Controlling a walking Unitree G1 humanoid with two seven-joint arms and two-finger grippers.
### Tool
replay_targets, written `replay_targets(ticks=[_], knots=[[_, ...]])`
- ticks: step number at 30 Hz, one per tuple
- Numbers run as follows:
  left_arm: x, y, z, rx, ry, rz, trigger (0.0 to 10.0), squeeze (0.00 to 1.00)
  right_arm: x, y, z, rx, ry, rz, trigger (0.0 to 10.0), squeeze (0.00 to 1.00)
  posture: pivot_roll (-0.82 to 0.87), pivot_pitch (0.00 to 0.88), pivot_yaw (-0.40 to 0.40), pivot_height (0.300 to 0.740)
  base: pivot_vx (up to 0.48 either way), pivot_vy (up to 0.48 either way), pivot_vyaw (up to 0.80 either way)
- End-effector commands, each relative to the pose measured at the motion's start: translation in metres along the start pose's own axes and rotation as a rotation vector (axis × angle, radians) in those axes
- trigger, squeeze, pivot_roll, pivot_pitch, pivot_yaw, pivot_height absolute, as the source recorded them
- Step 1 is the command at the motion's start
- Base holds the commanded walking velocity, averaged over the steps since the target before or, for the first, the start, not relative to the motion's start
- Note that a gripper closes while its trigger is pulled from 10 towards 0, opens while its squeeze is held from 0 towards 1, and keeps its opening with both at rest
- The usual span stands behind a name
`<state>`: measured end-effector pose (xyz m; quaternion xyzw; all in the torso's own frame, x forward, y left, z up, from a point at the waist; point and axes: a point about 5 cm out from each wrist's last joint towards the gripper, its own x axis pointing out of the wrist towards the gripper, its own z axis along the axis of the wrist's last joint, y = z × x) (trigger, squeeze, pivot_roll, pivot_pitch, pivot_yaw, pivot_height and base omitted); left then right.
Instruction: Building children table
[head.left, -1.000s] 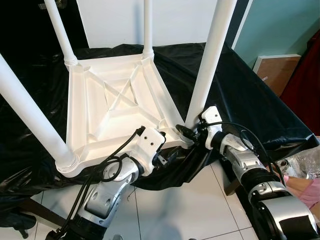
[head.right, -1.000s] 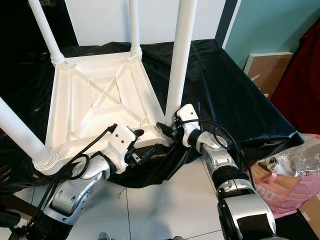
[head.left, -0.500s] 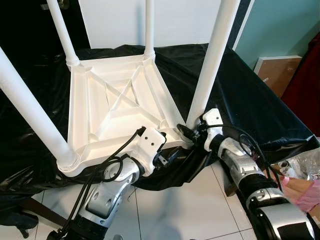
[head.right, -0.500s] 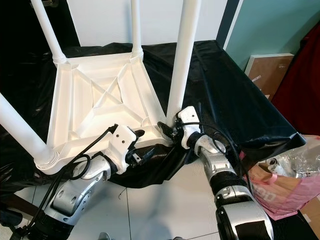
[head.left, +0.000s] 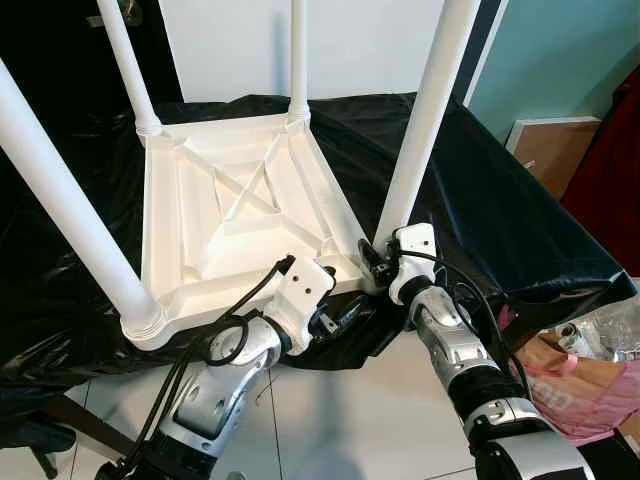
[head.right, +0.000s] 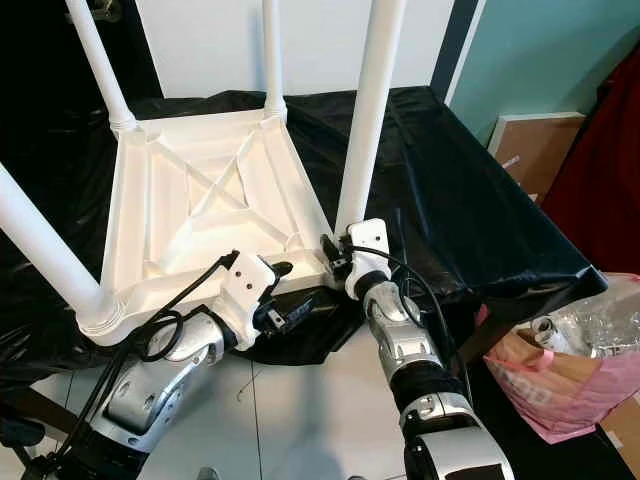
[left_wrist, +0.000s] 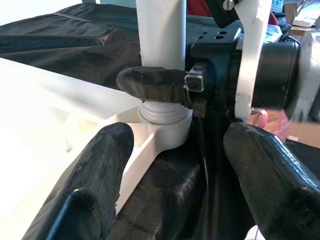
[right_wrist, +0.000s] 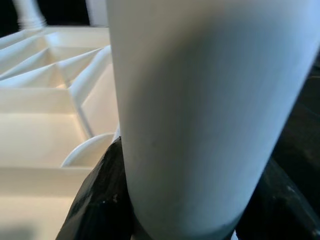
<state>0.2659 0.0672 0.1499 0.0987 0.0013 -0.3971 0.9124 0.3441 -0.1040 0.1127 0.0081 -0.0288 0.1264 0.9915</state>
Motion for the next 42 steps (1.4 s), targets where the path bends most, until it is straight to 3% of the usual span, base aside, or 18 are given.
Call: replay_targets(ticks=[1, 2, 4, 19, 20, 21, 22, 25, 31, 33, 35, 36, 42], knots=[[0.001, -0.005, -0.003, 0.000, 0.002, -0.054, 10.0, 0.00, -0.009, -0.005, -0.022, 0.008, 0.108, -0.036, 10.0, 0.00, 0.03, 0.046, -0.056, 0.740, 0.000, 0.000, 0.00], [0.001, -0.006, -0.003, 0.001, 0.000, -0.055, 10.0, 0.00, -0.009, 0.009, -0.020, 0.033, 0.088, -0.103, 10.0, 0.00, 0.03, 0.043, -0.057, 0.740, 0.000, 0.000, 0.00], [0.002, -0.006, -0.003, 0.001, 0.000, -0.056, 10.0, 0.00, -0.008, 0.013, -0.019, 0.036, 0.080, -0.107, 10.0, 0.00, 0.03, 0.043, -0.057, 0.740, 0.000, 0.000, 0.00], [0.002, -0.005, -0.003, 0.004, 0.001, -0.049, 10.0, 0.00, -0.008, 0.022, -0.013, 0.019, 0.064, -0.070, 10.0, 0.00, 0.03, 0.040, -0.066, 0.740, 0.000, 0.000, 0.00], [0.002, -0.005, -0.003, 0.004, 0.000, -0.049, 10.0, 0.00, -0.008, 0.023, -0.012, 0.019, 0.061, -0.070, 10.0, 0.31, 0.03, 0.038, -0.067, 0.740, 0.000, 0.000, 0.00], [0.002, -0.005, -0.003, 0.005, 0.000, -0.049, 10.0, 0.00, -0.009, 0.023, -0.012, 0.021, 0.057, -0.070, 10.0, 0.88, 0.03, 0.038, -0.067, 0.740, 0.000, 0.000, 0.00], [0.003, -0.005, -0.003, 0.005, 0.000, -0.049, 10.0, 0.00, -0.009, 0.023, -0.010, 0.024, 0.049, -0.060, 10.0, 1.00, 0.03, 0.038, -0.066, 0.740, 0.000, 0.000, 0.00], [0.003, -0.005, -0.003, 0.005, 0.000, -0.050, 10.0, 0.00, -0.010, 0.021, -0.008, 0.023, 0.026, -0.040, 10.0, 1.00, 0.03, 0.038, -0.065, 0.740, 0.000, 0.000, 0.00], [0.003, -0.004, -0.003, 0.012, 0.003, -0.051, 10.0, 0.00, -0.019, 0.004, -0.001, -0.010, -0.037, 0.063, 10.0, 1.00, 0.03, 0.037, -0.065, 0.740, 0.000, 0.000, 0.00], [0.003, -0.003, -0.003, 0.013, 0.003, -0.050, 10.0, 0.00, -0.023, -0.006, 0.000, -0.025, -0.040, 0.153, 10.0, 1.00, 0.03, 0.036, -0.065, 0.740, 0.000, 0.000, 0.00], [0.003, -0.003, -0.003, 0.013, 0.003, -0.050, 10.0, 0.00, -0.023, -0.006, 0.000, -0.025, -0.040, 0.153, 10.0, 1.00, 0.03, 0.036, -0.065, 0.740, 0.000, 0.000, 0.00], [0.003, -0.003, -0.003, 0.013, 0.002, -0.050, 10.0, 0.00, -0.025, -0.011, 0.000, -0.032, -0.037, 0.201, 10.0, 0.00, 0.03, 0.037, -0.065, 0.740, 0.000, 0.000, 0.00], [0.003, -0.003, -0.002, 0.015, -0.001, -0.049, 10.0, 0.00, -0.019, -0.020, 0.004, -0.097, -0.017, 0.359, 10.0, 0.00, 0.03, 0.038, -0.066, 0.740, 0.000, 0.000, 0.00]])
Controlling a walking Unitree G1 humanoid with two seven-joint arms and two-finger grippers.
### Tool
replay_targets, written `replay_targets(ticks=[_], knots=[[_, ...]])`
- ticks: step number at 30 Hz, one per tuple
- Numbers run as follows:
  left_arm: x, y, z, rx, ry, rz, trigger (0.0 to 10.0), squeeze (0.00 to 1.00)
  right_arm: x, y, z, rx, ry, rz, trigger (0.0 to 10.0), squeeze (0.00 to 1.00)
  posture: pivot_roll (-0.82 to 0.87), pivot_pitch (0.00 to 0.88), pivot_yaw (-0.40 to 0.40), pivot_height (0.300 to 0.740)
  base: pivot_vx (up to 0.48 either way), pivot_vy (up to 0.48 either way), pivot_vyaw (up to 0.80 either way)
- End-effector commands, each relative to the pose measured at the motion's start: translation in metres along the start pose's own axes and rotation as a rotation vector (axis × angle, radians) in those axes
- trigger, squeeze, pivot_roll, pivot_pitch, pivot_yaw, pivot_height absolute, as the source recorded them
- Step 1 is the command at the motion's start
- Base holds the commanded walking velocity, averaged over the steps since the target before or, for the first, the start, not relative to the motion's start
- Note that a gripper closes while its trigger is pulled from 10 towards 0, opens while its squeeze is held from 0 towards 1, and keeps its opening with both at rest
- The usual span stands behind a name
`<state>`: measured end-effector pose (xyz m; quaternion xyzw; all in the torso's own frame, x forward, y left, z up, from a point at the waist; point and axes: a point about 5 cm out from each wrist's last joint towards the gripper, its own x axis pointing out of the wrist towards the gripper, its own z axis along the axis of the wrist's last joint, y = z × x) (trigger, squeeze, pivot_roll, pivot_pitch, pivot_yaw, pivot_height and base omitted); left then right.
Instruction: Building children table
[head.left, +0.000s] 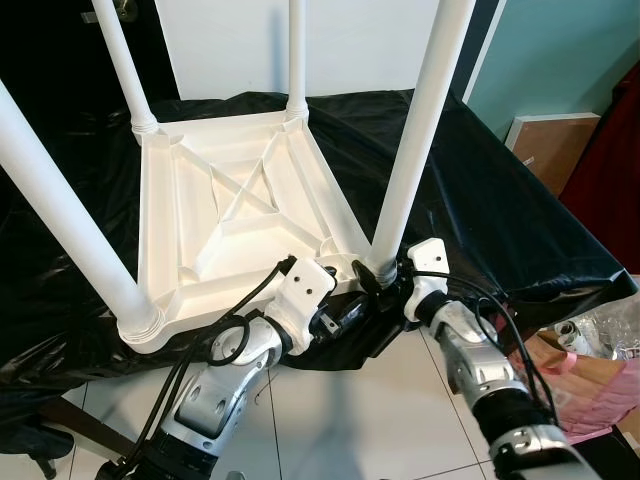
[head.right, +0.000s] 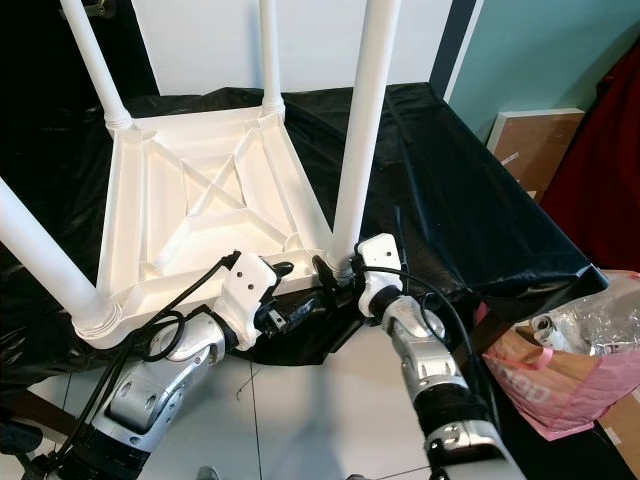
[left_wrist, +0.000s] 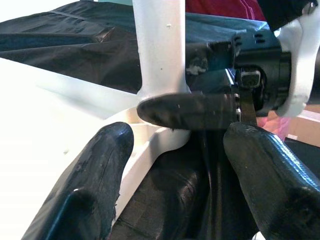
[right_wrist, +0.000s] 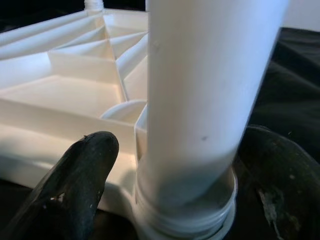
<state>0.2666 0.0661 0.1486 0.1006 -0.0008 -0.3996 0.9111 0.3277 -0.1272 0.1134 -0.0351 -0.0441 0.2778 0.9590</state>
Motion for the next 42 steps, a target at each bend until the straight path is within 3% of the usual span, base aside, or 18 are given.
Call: replay_targets(ticks=[1, 4, 11, 12, 13, 30, 31, 32, 42], knots=[[0.001, -0.002, -0.001, 0.010, 0.002, -0.044, 10.0, 0.00, 0.002, -0.002, 0.001, -0.015, 0.003, 0.047, 10.0, 0.00, 0.03, 0.038, -0.066, 0.740, 0.000, 0.000, 0.00], [0.002, 0.000, 0.000, 0.015, 0.000, -0.035, 10.0, 0.00, 0.016, -0.012, 0.010, -0.082, 0.021, 0.090, 10.0, 0.00, 0.04, 0.041, -0.067, 0.740, 0.000, 0.000, 0.00], [0.000, 0.002, 0.001, 0.017, -0.002, -0.024, 10.0, 0.00, 0.026, -0.014, 0.015, -0.117, 0.052, 0.151, 10.0, 0.00, 0.05, 0.047, -0.069, 0.740, 0.000, 0.000, 0.00], [0.000, 0.002, 0.001, 0.017, 0.000, -0.019, 10.0, 0.00, 0.028, -0.013, 0.013, -0.131, 0.070, 0.179, 9.4, 0.00, 0.05, 0.047, -0.070, 0.740, 0.000, 0.000, 0.00], [-0.001, 0.003, 0.001, 0.016, 0.000, -0.018, 10.0, 0.00, 0.028, -0.013, 0.013, -0.134, 0.071, 0.188, 0.0, 0.00, 0.05, 0.047, -0.070, 0.740, 0.000, 0.000, 0.00], [-0.002, 0.002, 0.000, 0.008, 0.001, -0.009, 10.0, 0.00, 0.018, -0.011, -0.006, -0.111, 0.127, 0.209, 0.0, 0.00, 0.05, 0.062, -0.079, 0.740, 0.000, 0.000, 0.00], [-0.001, 0.002, 0.000, 0.007, 0.001, -0.010, 10.0, 0.00, 0.017, -0.010, -0.008, -0.094, 0.131, 0.194, 5.5, 0.00, 0.05, 0.063, -0.080, 0.740, 0.000, 0.000, 0.00], [-0.001, 0.002, 0.000, 0.006, 0.000, -0.011, 10.0, 0.00, 0.016, -0.009, -0.010, -0.072, 0.127, 0.175, 10.0, 0.00, 0.04, 0.062, -0.078, 0.740, 0.000, 0.000, 0.00], [-0.001, 0.000, 0.000, 0.003, -0.001, -0.018, 10.0, 0.00, 0.017, -0.001, -0.012, 0.016, 0.066, -0.040, 10.0, 0.00, 0.04, 0.061, -0.071, 0.740, 0.000, 0.000, 0.00]])
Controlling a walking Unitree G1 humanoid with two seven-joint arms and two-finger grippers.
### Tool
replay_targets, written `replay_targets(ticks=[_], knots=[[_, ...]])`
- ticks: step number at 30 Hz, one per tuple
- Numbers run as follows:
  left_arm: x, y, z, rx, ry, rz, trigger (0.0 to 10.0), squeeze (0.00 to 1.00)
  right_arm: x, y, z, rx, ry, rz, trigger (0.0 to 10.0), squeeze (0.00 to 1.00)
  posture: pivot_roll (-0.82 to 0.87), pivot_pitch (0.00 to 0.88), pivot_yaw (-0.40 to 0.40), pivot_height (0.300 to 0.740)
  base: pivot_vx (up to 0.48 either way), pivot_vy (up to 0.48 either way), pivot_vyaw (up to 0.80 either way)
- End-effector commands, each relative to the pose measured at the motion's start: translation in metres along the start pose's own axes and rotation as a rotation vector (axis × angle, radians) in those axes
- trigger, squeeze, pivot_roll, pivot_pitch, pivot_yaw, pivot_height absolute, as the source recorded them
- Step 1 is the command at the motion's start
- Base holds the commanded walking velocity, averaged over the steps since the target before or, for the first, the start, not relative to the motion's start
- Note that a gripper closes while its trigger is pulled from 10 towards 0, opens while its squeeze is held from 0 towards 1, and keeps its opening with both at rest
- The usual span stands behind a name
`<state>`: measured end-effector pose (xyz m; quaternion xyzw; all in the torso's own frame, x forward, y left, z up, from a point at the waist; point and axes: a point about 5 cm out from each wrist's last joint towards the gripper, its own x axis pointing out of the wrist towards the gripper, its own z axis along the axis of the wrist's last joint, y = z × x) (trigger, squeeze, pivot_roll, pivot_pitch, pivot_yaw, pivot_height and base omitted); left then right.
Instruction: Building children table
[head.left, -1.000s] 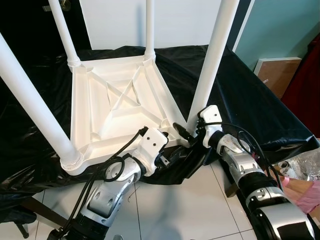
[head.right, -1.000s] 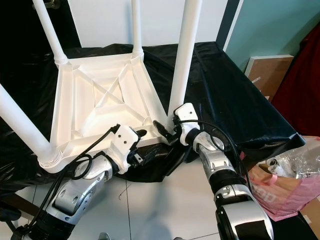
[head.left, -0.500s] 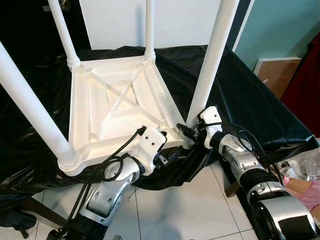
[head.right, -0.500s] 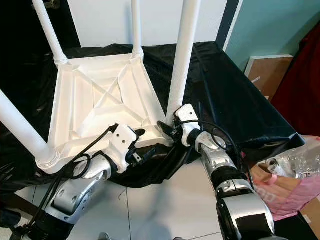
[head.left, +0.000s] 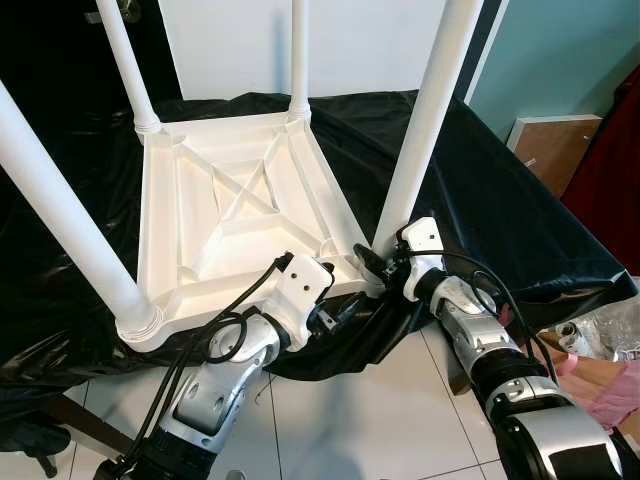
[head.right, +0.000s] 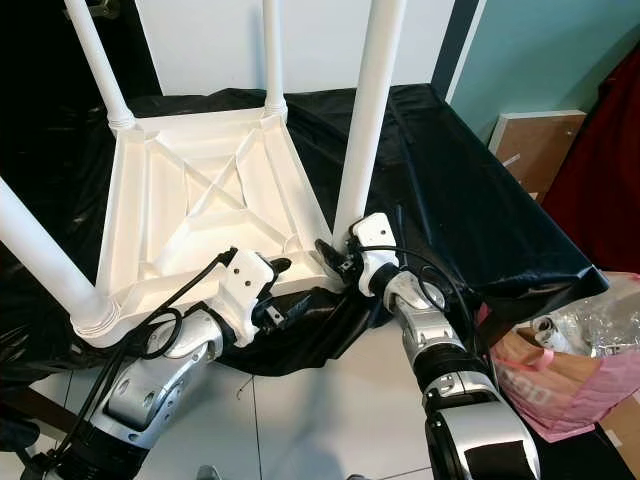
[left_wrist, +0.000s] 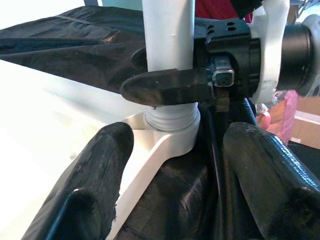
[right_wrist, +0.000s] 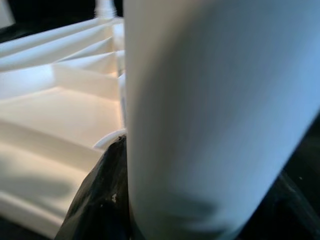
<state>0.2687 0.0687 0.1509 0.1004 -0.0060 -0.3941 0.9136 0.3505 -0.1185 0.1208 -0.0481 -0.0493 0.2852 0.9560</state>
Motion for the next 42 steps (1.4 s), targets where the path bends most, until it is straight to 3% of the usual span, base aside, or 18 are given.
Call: replay_targets(ticks=[1, 5, 13, 17, 29, 30, 36, 42], knots=[[-0.001, -0.004, -0.002, 0.000, 0.007, -0.031, 10.0, 0.00, -0.007, 0.005, -0.018, 0.044, 0.070, -0.055, 10.0, 0.00, 0.04, 0.061, -0.071, 0.740, 0.000, 0.000, 0.00], [0.001, -0.004, -0.002, 0.001, 0.006, -0.038, 10.0, 0.00, -0.007, 0.013, -0.022, 0.065, 0.078, -0.255, 10.0, 0.00, 0.03, 0.059, -0.067, 0.740, 0.000, 0.000, 0.00], [0.002, -0.005, -0.002, -0.003, 0.005, -0.043, 10.0, 0.00, -0.005, 0.027, -0.025, 0.108, 0.096, -0.423, 10.0, 0.00, 0.02, 0.057, -0.065, 0.740, 0.000, 0.000, 0.00], [0.003, -0.006, -0.002, -0.006, 0.005, -0.043, 10.0, 0.00, 0.002, 0.039, -0.020, 0.105, 0.068, -0.386, 10.0, 0.00, 0.03, 0.050, -0.068, 0.740, 0.000, 0.000, 0.00], [0.002, -0.006, -0.003, -0.006, 0.007, -0.040, 10.0, 0.00, 0.001, 0.035, -0.017, 0.094, 0.080, -0.415, 10.0, 0.00, 0.03, 0.046, -0.072, 0.740, 0.000, 0.000, 0.00], [0.002, -0.006, -0.003, -0.006, 0.007, -0.040, 10.0, 0.00, 0.002, 0.035, -0.016, 0.092, 0.079, -0.413, 10.0, 0.95, 0.03, 0.043, -0.070, 0.740, 0.000, 0.000, 0.00], [0.002, -0.004, -0.004, -0.005, 0.008, -0.037, 10.0, 0.00, 0.004, 0.032, -0.007, 0.079, 0.027, -0.349, 10.0, 1.00, 0.03, 0.038, -0.066, 0.740, 0.000, 0.000, 0.00], [0.000, -0.002, -0.005, 0.001, 0.015, -0.035, 10.0, 0.00, -0.006, 0.018, -0.002, 0.066, -0.011, -0.135, 10.0, 1.00, 0.03, 0.030, -0.063, 0.740, 0.000, 0.000, 0.00]])
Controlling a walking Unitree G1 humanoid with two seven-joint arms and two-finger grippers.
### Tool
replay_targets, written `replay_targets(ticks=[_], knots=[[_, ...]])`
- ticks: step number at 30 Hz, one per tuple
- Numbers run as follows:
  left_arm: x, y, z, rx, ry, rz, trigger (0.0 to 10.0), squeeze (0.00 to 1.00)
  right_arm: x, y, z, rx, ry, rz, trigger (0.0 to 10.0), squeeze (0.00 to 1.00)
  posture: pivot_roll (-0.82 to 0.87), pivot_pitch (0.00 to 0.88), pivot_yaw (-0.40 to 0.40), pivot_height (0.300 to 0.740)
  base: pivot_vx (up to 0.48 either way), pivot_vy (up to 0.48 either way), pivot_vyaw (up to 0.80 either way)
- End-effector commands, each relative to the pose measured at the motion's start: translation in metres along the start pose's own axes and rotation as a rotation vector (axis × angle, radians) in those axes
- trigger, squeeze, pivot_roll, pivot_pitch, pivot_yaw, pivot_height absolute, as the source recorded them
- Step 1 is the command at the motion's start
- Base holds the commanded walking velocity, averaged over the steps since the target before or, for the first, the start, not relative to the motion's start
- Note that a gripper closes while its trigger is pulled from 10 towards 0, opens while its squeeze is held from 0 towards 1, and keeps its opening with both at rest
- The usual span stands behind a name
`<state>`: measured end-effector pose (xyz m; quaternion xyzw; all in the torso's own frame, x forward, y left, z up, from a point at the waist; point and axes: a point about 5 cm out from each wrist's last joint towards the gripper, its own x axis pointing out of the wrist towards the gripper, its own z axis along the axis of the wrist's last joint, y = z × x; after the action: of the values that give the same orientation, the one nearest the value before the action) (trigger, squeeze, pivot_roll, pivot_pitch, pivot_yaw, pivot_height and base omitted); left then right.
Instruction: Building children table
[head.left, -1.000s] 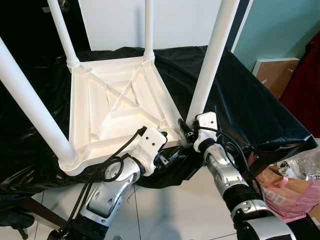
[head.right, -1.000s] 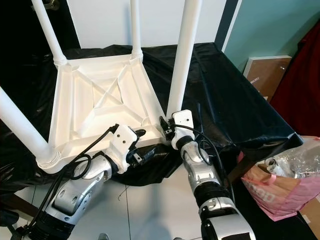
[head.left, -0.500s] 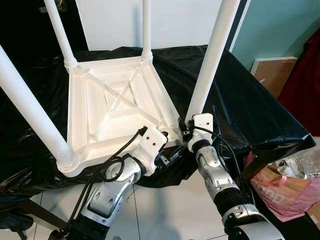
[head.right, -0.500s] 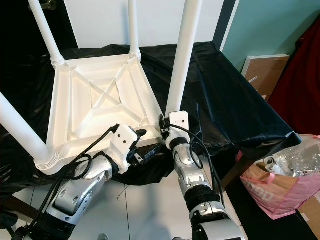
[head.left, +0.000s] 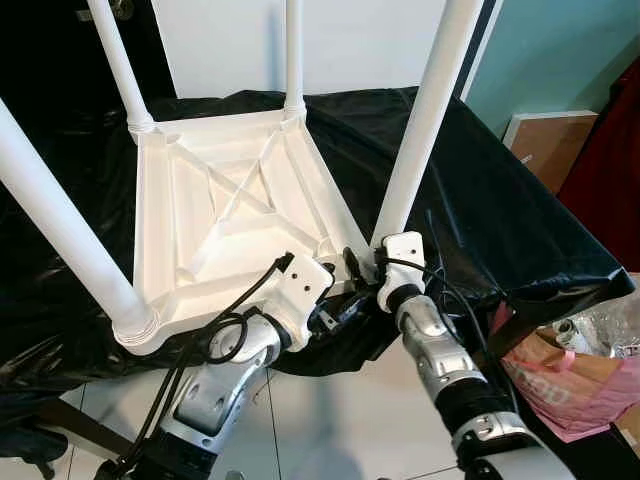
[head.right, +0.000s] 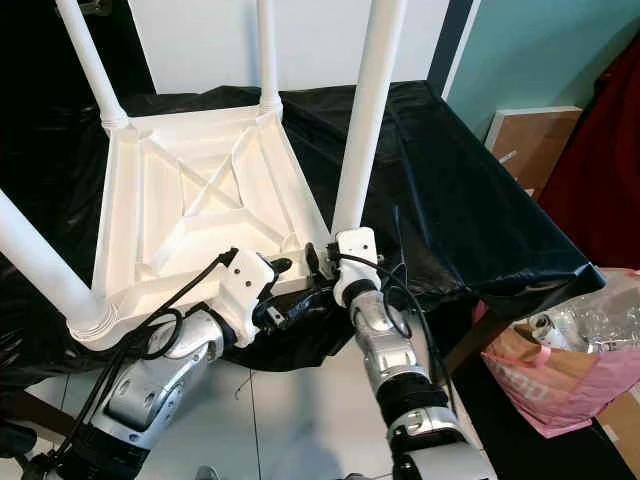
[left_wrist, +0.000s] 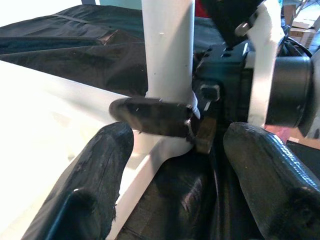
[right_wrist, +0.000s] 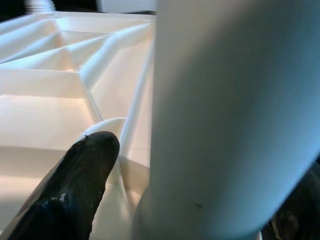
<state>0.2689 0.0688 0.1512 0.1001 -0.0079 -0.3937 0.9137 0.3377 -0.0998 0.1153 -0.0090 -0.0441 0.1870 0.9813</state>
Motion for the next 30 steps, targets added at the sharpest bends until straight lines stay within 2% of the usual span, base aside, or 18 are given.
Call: replay_targets(ticks=[1, 4, 5, 12, 22, 23, 24, 25, 26, 30], knots=[[0.000, -0.002, -0.005, 0.000, 0.018, -0.036, 10.0, 0.00, -0.004, -0.006, 0.001, -0.004, -0.009, 0.072, 10.0, 1.00, 0.03, 0.030, -0.063, 0.740, 0.000, 0.000, 0.00], [0.000, -0.002, -0.005, 0.001, 0.018, -0.038, 10.0, 0.00, -0.006, -0.010, 0.000, -0.012, -0.002, 0.107, 10.0, 1.00, 0.03, 0.030, -0.063, 0.740, 0.000, 0.000, 0.00], [0.000, -0.003, -0.005, 0.002, 0.019, -0.043, 10.0, 0.00, -0.010, -0.015, -0.001, -0.028, 0.010, 0.148, 10.0, 0.00, 0.02, 0.027, -0.063, 0.740, 0.000, 0.000, 0.00], [-0.001, -0.010, -0.008, 0.011, 0.028, -0.081, 10.0, 0.00, -0.016, -0.028, -0.002, -0.096, 0.041, 0.261, 10.0, 0.00, 0.02, 0.021, -0.057, 0.740, 0.000, 0.000, 0.00], [-0.003, -0.017, -0.012, 0.027, 0.049, -0.117, 10.0, 0.00, 0.003, -0.030, 0.013, -0.179, 0.047, 0.370, 10.0, 0.00, 0.02, 0.021, -0.057, 0.740, 0.000, 0.000, 0.00], [-0.002, -0.018, -0.012, 0.027, 0.050, -0.117, 10.0, 0.00, 0.004, -0.029, 0.013, -0.182, 0.050, 0.379, 8.9, 0.00, 0.04, 0.024, -0.063, 0.740, 0.000, 0.000, 0.00], [-0.002, -0.018, -0.012, 0.027, 0.050, -0.117, 10.0, 0.00, 0.004, -0.029, 0.013, -0.182, 0.050, 0.379, 8.9, 0.00, 0.04, 0.024, -0.063, 0.740, 0.000, 0.000, 0.00], [-0.002, -0.018, -0.012, 0.024, 0.048, -0.113, 10.0, 0.00, 0.005, -0.027, 0.012, -0.179, 0.055, 0.387, 1.0, 0.00, 0.04, 0.024, -0.063, 0.740, 0.000, 0.000, 0.00], [-0.002, -0.018, -0.011, 0.021, 0.046, -0.108, 10.0, 0.00, 0.006, -0.027, 0.011, -0.179, 0.062, 0.391, 0.0, 0.00, 0.04, 0.024, -0.063, 0.740, 0.000, 0.000, 0.00], [-0.003, -0.017, -0.012, 0.019, 0.047, -0.093, 10.0, 0.00, 0.003, -0.026, 0.004, -0.185, 0.087, 0.401, 0.0, 0.00, 0.05, 0.030, -0.075, 0.740, 0.000, 0.000, 0.00]])
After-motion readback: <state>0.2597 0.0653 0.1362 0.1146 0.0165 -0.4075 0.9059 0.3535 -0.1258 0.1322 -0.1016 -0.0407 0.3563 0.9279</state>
